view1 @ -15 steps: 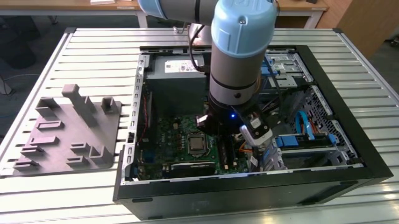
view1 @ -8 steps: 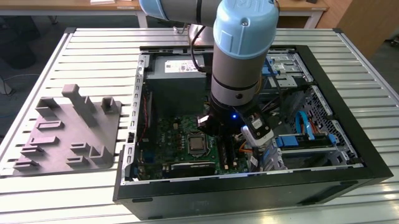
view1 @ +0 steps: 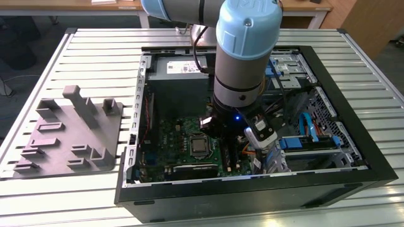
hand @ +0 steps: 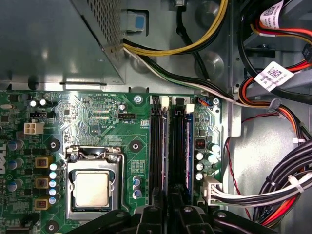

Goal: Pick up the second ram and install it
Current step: 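Insert the second ram into the second slot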

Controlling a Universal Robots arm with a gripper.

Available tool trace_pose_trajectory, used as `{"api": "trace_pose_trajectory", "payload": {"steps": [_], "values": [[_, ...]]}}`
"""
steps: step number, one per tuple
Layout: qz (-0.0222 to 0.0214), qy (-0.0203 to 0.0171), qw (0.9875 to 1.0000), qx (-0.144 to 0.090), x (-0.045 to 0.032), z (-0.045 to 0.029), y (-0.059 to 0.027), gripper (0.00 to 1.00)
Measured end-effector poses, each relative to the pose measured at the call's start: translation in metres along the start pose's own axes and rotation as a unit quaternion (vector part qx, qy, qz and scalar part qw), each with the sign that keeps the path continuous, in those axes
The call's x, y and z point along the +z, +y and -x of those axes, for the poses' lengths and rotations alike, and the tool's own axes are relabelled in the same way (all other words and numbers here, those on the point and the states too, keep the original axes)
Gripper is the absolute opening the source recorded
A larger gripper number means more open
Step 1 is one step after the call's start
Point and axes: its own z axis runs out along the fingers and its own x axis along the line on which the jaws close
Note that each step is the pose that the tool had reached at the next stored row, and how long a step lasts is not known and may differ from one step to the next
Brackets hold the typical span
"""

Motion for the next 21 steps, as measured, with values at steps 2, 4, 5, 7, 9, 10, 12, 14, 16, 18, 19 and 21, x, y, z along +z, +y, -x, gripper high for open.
{"api": "trace_pose_trajectory", "payload": {"steps": [2,4,5,7,9,10,12,14,16,18,19,21], "values": [[0.0000,0.0000,1.0000,0.000,-0.0001,0.0000,0.0000,0.21],[0.0000,0.0000,1.0000,0.000,-0.0047,0.0002,0.0001,0.21],[0.0000,0.0000,1.0000,0.000,-0.0086,0.0004,0.0002,0.21],[0.0000,0.0000,1.0000,0.000,-0.0167,0.0007,0.0004,0.21],[0.0001,0.0000,1.0000,0.000,-0.0251,0.0011,0.0005,0.21],[0.0001,0.0000,1.0000,0.000,-0.0288,0.0013,0.0006,0.21],[0.0000,0.0000,1.0000,0.000,-0.0381,0.0018,0.0014,0.21],[0.0000,0.0000,1.0000,0.000,-0.0465,0.0021,0.0031,0.21],[-0.0001,0.0000,1.0000,0.000,-0.0522,0.0023,0.0043,0.13],[-0.0001,0.0000,1.0000,0.000,-0.0568,0.0026,0.0051,0.10],[-0.0001,0.0000,1.0000,0.000,-0.0589,0.0027,0.0053,0.10],[0.0000,0.0000,1.0000,0.000,-0.0596,0.0027,0.0054,0.10]]}}
